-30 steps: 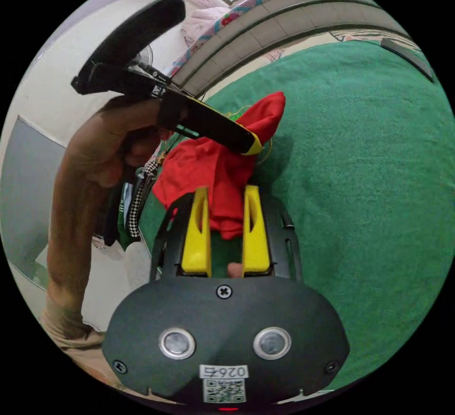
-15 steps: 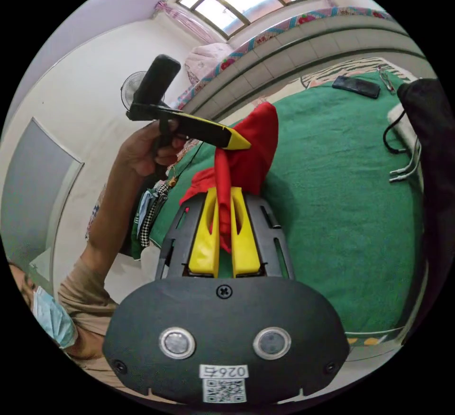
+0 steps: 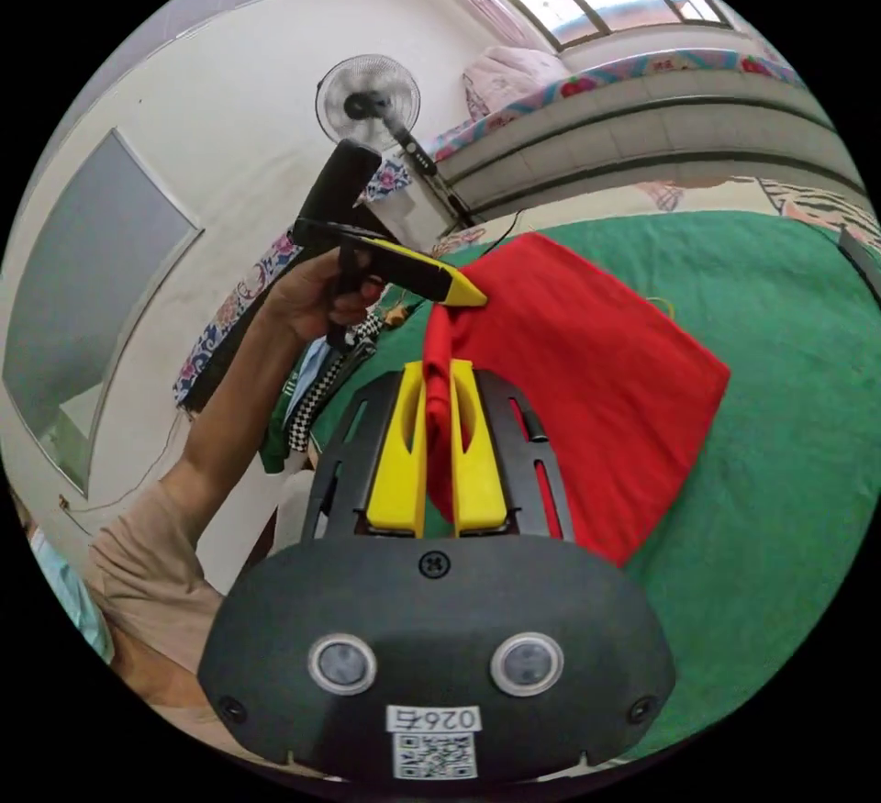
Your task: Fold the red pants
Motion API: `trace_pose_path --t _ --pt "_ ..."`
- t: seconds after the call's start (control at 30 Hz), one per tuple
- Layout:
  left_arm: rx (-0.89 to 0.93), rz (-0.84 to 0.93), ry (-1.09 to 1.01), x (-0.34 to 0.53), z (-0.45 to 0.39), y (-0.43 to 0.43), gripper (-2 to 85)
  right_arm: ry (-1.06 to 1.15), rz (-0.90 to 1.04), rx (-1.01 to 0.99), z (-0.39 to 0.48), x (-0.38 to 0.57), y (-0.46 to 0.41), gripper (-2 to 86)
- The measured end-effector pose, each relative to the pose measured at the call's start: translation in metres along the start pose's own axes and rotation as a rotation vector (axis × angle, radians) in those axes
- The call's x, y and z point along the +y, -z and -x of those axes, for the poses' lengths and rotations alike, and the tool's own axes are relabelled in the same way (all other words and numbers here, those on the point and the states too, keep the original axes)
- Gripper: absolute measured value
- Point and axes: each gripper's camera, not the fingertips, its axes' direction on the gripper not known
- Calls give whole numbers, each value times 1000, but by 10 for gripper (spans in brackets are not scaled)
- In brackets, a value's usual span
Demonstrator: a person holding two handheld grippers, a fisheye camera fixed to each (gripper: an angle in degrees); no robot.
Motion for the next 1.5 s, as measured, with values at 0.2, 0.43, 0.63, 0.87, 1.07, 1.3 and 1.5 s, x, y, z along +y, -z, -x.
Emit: trace_pose_path --t 0.2,0.43,0.63,0.87,1.07,1.3,1.5 --pt "47 -29 209 98 131 -1 5 63 359 105 -13 -10 -77 63" --pt "73 -487 126 193 133 30 -8 39 352 80 -23 -13 -58 32" --pt "-339 -600 -152 210 32 -12 -10 129 314 332 -11 -6 -73 -6" --pt "-774 -281 -141 191 40 -89 -10 317 390 616 -2 9 -107 -9" --pt "-726 -431 40 215 59 -36 -6 131 288 444 -34 -1 -38 -7" --pt "-82 -510 224 238 161 -19 122 -233 151 211 -133 22 55 47" --pt "-18 -478 189 218 181 -44 178 -413 155 54 -195 54 84 85"
